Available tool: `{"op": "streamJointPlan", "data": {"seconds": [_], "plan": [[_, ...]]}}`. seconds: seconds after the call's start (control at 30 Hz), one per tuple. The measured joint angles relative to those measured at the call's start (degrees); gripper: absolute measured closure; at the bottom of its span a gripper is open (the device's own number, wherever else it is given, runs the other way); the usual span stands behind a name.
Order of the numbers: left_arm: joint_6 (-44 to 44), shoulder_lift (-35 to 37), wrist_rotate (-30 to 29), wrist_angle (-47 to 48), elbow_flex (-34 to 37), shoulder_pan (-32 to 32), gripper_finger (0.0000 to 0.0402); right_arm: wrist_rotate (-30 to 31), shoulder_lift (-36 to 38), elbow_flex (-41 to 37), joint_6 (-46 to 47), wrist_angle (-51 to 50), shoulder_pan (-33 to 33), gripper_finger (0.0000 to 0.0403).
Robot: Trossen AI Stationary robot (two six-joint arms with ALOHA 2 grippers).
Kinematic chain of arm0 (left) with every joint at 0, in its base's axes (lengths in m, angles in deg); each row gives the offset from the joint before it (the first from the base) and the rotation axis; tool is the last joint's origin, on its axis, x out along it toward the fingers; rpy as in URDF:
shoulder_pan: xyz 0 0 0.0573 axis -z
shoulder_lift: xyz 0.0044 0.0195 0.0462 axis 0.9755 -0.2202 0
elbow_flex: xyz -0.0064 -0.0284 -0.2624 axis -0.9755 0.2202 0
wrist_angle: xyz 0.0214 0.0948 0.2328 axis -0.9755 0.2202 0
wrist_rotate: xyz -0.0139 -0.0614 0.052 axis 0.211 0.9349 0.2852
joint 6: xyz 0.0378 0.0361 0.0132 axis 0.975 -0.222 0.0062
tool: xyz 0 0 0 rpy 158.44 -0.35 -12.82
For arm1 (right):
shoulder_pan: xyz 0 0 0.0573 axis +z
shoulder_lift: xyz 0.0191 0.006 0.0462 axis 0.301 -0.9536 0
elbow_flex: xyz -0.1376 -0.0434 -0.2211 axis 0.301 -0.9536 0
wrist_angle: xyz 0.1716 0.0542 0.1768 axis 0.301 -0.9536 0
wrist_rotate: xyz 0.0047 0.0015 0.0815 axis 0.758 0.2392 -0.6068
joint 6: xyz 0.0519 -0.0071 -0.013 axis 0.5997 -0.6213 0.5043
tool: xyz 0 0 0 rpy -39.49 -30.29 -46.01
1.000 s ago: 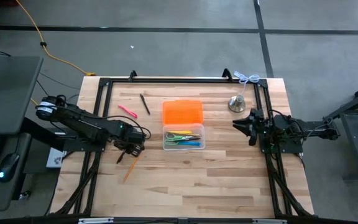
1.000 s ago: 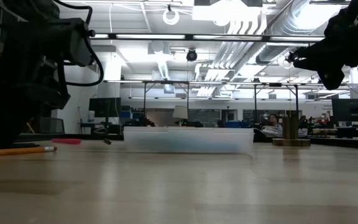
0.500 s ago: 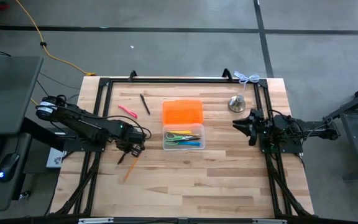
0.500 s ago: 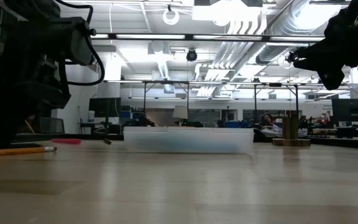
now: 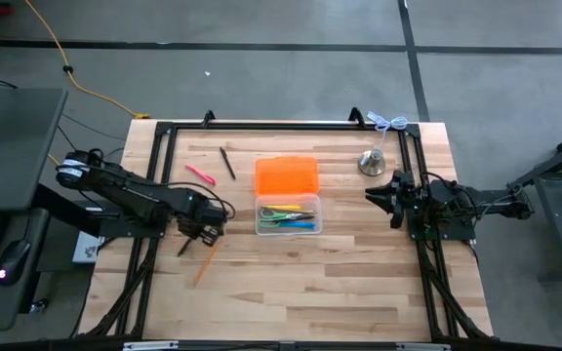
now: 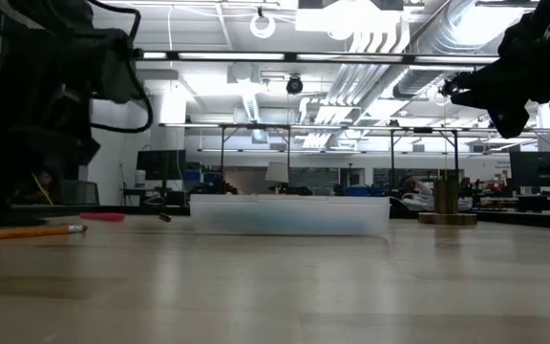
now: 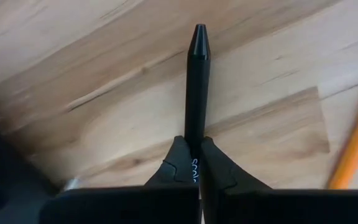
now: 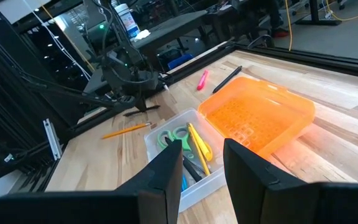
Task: Pick & place school supplies into a supply box
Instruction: Put the bottom black pen into the orange supply box
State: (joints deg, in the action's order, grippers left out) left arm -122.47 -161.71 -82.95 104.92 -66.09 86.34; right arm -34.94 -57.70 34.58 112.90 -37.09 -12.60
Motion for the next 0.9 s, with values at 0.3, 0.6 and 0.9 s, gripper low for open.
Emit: {"op": "streamJointPlan", "data": {"seconds": [0.3,0.6,0.9], "plan": [[3.9,0.5,-0.2,12.5,-10.5,0.0,0.038,0.4,-0.1,0.0,0.0,-1.1,0.0,0.0308],[7.5,0.6,-5.7,22.8,-24.1,0.0,0.0381,0.4,-0.1,0.0,0.0,-1.5,0.0,0.0308],[8.9,0.6,-10.4,30.2,-34.1,0.0,0.0381,0.4,-0.1,0.0,0.0,-1.5,0.0,0.0308]]}}
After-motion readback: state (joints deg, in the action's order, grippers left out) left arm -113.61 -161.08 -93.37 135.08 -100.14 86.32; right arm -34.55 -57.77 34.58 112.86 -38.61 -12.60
